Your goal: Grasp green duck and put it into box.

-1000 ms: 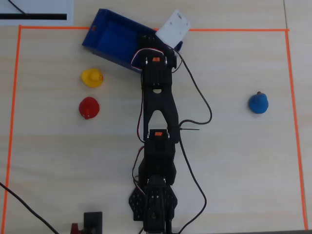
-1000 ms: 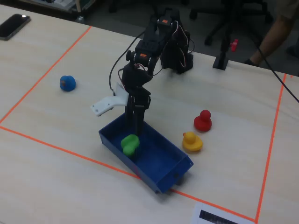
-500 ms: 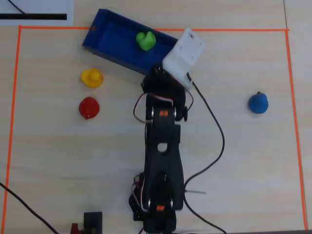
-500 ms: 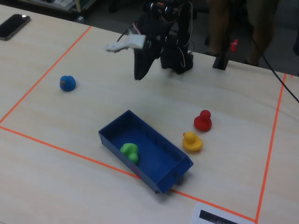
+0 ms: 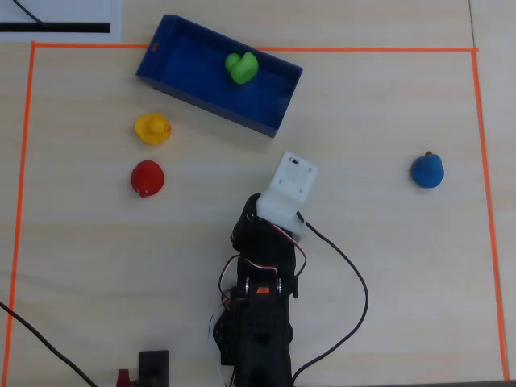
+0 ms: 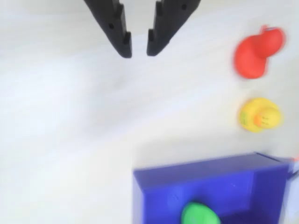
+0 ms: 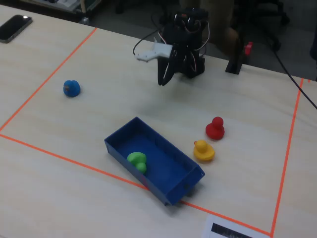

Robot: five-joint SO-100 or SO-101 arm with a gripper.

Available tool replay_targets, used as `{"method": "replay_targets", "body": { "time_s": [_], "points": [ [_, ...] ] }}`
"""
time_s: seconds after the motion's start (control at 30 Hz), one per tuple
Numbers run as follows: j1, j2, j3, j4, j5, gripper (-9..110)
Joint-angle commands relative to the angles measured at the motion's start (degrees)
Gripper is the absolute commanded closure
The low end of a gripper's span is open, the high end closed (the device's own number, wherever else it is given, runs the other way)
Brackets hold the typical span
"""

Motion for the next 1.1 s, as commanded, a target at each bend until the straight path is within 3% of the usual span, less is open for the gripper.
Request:
{"method": "replay_targets", "body": {
  "time_s": [0.0, 0.1, 0.27, 1.07],
  "points": [
    [0.3, 2.3, 7.0, -1.6, -2.3, 101],
    [0.2, 2.3, 12.2, -0.4, -7.6, 101],
    [-2.3, 2.4, 12.5, 13.8, -13.3, 101],
    [0.7, 2.4, 12.6, 14.0, -12.9, 97]
  ]
}}
